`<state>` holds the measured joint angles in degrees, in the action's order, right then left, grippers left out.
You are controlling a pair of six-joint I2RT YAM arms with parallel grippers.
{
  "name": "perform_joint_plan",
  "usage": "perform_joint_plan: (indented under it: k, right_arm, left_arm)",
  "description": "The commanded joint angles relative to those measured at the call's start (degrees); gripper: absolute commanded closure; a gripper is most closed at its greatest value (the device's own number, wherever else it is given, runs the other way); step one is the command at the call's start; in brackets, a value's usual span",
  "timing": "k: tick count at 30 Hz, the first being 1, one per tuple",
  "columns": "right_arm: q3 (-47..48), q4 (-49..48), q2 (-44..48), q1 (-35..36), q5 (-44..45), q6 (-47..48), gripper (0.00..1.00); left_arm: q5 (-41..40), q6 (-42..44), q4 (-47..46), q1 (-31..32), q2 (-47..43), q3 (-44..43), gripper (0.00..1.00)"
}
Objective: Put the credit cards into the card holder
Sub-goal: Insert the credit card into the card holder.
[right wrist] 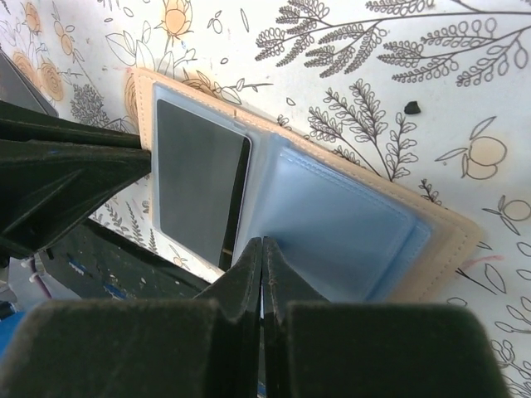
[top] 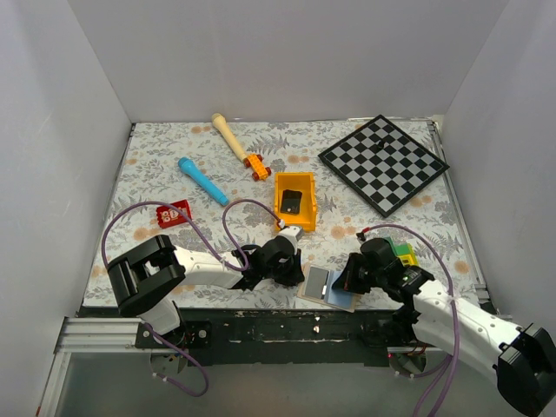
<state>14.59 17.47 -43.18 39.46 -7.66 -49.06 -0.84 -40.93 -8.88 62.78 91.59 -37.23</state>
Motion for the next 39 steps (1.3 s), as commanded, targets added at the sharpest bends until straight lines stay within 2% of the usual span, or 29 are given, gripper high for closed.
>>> perform_joint_plan:
  k: [1,17,28,39]
  right_arm:
    - [1.32,-5.34,-1.73,0.18,-1.3,0.37,0.99]
    - [1.14,-9.65,-7.53,0.18,-4.03,0.01,0.99]
    - [0.79,-4.99,-5.51,0.18,-2.18,0.19,0.99]
    - [0.09,-12.2,-12.54,0.18,-5.87,-0.51,0.99]
  left_arm:
    - [0.58,0.67,3.7,0.32,1.31,0.93,0.92]
    - [0.84,0.58,3.52,0.32,1.57,0.93,0.94]
    - [0.84,0.5,3.26,0.32,1.57,1.11,0.95]
    - [0.84,0.94,3.79,0.32,2.01,0.06,0.96]
